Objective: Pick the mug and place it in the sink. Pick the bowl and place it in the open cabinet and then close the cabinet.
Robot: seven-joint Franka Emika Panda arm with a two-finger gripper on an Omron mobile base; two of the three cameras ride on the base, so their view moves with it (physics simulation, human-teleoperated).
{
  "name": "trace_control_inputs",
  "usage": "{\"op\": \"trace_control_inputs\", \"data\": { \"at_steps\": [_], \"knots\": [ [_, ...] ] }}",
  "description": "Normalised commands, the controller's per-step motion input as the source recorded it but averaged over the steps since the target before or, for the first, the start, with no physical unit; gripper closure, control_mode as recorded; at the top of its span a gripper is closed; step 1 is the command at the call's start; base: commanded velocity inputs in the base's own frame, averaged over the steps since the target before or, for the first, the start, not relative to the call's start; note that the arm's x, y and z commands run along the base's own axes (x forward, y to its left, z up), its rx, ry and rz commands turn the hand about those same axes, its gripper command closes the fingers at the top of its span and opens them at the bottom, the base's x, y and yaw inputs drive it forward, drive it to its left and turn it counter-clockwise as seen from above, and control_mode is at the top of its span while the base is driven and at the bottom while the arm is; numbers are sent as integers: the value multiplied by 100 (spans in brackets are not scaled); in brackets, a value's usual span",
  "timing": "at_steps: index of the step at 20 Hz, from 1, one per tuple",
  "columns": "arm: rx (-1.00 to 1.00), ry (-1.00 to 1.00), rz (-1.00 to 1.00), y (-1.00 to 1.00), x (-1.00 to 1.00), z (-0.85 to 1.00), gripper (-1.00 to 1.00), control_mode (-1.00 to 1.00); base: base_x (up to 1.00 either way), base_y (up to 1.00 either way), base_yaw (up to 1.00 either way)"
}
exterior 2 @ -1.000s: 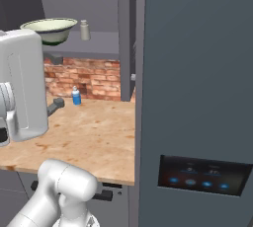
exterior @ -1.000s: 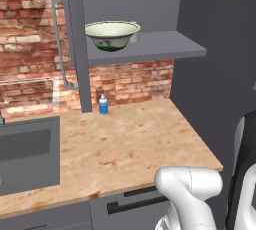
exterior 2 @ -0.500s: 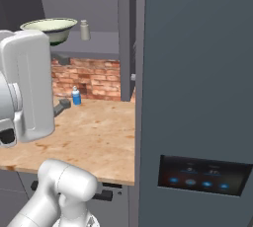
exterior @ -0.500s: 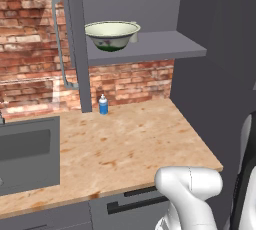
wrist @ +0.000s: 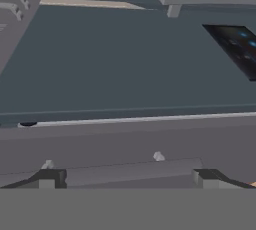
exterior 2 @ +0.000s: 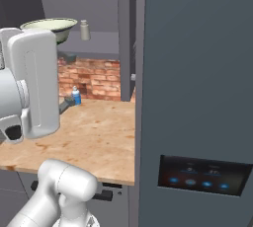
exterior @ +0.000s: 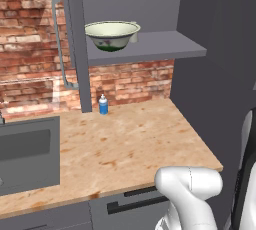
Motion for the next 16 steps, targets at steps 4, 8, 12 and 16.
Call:
{"op": "trace_control_inputs", "data": {
  "at_steps": [4, 8, 12, 16],
  "knots": [
    [0, 0, 0, -6, 13, 0, -100, -100, 0, 0, 0],
    [0, 1, 0, -4, 18, 0, -100, -100, 0, 0, 0],
    [0, 0, 2, -17, 5, 0, -100, -100, 0, 0, 0],
    [0, 0, 9, 0, 2, 0, -100, -100, 0, 0, 0]
  ]
}}
